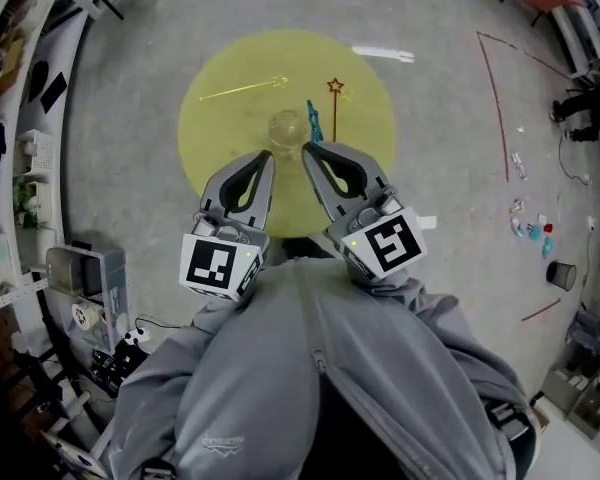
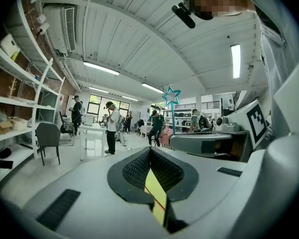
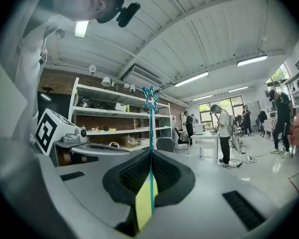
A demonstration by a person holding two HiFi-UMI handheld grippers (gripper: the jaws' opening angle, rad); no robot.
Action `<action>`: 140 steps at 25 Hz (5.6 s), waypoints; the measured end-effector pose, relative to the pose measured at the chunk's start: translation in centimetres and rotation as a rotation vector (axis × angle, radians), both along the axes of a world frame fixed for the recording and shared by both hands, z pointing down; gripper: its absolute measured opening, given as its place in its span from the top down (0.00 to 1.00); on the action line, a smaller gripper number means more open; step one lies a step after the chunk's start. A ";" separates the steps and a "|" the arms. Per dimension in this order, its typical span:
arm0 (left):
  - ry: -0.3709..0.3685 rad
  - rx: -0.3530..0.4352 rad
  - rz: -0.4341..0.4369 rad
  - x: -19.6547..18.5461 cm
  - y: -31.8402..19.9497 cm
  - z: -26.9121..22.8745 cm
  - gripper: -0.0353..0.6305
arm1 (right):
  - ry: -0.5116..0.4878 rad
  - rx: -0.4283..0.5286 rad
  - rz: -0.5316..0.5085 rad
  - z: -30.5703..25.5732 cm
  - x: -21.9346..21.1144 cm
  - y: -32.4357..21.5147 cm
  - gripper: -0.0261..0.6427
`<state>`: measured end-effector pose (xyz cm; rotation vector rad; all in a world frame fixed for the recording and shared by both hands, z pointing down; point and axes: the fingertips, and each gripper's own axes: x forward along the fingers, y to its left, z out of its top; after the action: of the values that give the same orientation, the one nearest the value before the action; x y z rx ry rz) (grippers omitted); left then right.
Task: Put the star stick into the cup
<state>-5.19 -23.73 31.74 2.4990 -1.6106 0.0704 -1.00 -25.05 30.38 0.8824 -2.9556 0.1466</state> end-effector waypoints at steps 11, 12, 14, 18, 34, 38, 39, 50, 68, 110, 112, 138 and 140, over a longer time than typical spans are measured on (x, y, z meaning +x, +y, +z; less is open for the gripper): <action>-0.012 0.002 -0.017 0.2 -1.4 -0.3 0.92 | -0.006 0.001 -0.032 0.3 0.5 -1.4 0.91; -0.011 0.004 -0.013 0.2 -1.4 -0.3 0.92 | -0.004 0.001 -0.032 0.4 0.5 -1.3 0.91; -0.011 0.004 0.001 0.3 -1.2 -0.3 0.92 | 0.005 -0.003 -0.027 0.5 0.6 -0.9 0.91; -0.008 0.009 0.039 0.3 -1.0 -0.4 0.92 | 0.000 0.004 -0.003 0.0 0.3 -0.5 0.91; -0.021 -0.043 0.127 -1.5 -2.9 0.1 0.92 | -0.034 -0.017 0.057 -0.8 -2.6 -2.2 0.91; -0.020 -0.020 0.144 -1.7 -3.6 0.5 0.92 | -0.034 -0.025 0.079 -0.2 -2.8 -3.0 0.91; -0.014 -0.025 0.144 -1.7 -3.8 0.7 0.92 | -0.036 -0.029 0.084 0.1 -2.8 -3.2 0.91; 0.017 -0.070 0.176 -1.8 -6.3 5.3 0.92 | -0.050 -0.048 0.122 4.5 -2.9 -7.2 0.91; 0.050 -0.143 0.188 -1.9 -10.2 14.4 0.92 | -0.086 -0.089 0.170 12.7 -3.3 -11.5 0.91; 0.055 -0.208 0.157 -2.7 -12.1 24.3 0.92 | -0.048 -0.234 0.191 25.5 -4.3 -13.3 0.91; 0.056 -0.209 0.155 -2.7 -11.8 24.3 0.92 | -0.050 -0.235 0.188 25.3 -4.5 -13.1 0.91; 0.061 -0.181 0.171 -2.5 -10.1 22.1 0.92 | 0.044 -0.268 0.287 24.6 -3.2 -11.4 0.91; 0.063 -0.175 0.169 -2.4 -9.9 21.1 0.92 | 0.053 -0.265 0.295 23.8 -2.9 -11.1 0.91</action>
<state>-7.60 -33.62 52.83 2.4694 -1.3061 0.1456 -3.89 -36.13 54.14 1.2489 -2.6553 0.5046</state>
